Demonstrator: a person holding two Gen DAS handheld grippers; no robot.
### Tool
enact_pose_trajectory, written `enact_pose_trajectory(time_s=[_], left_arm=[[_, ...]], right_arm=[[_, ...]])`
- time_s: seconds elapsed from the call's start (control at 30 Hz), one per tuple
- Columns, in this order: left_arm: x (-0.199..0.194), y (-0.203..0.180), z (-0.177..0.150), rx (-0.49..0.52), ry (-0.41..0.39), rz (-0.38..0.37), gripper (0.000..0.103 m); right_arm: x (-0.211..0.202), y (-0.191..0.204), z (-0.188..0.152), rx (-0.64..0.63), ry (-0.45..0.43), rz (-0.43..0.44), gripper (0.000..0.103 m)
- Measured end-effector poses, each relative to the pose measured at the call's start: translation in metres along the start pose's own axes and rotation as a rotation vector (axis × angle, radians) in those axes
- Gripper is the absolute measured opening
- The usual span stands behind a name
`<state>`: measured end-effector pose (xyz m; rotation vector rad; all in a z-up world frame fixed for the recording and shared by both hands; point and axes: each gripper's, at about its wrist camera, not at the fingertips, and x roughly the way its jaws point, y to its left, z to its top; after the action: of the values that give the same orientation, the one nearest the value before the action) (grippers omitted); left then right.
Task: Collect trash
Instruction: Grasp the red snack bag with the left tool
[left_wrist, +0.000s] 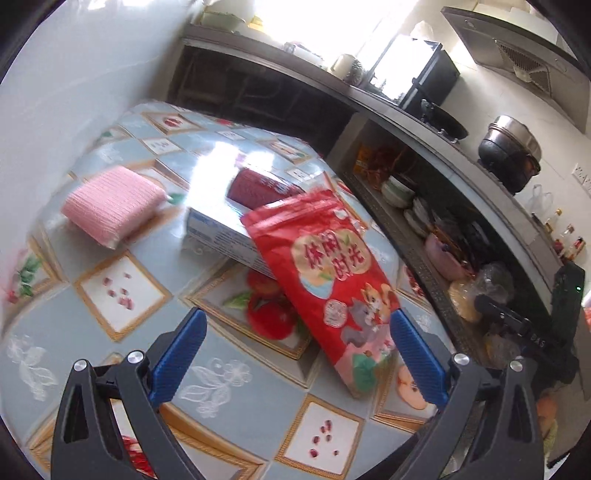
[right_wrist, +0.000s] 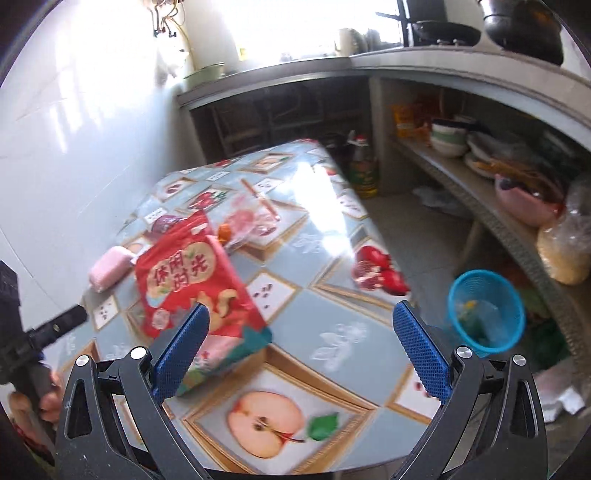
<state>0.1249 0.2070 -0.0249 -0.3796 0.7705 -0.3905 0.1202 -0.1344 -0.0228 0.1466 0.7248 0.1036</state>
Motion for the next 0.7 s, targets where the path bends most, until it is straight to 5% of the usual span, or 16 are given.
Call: enact_pose_trajectory(time_s=[0.1,0.33,0.7], left_arm=[[0.018,-0.002,-0.003,-0.019,0.021,-0.053,0.097],[0.053,0.002,0.005,-0.070,0.059,-0.085,0.097],[0.096,0.029,0.017,-0.272,0.137,-0.200,0.071]], right_arm=[[0.015,0.013,0.000,-0.002,0.013,0.033,0.094],[0.049,0.030,-0.004,-0.012,0.092,0.076,0.070],[0.076,0.029,-0.013,0.000,0.173,0.106,0.044]])
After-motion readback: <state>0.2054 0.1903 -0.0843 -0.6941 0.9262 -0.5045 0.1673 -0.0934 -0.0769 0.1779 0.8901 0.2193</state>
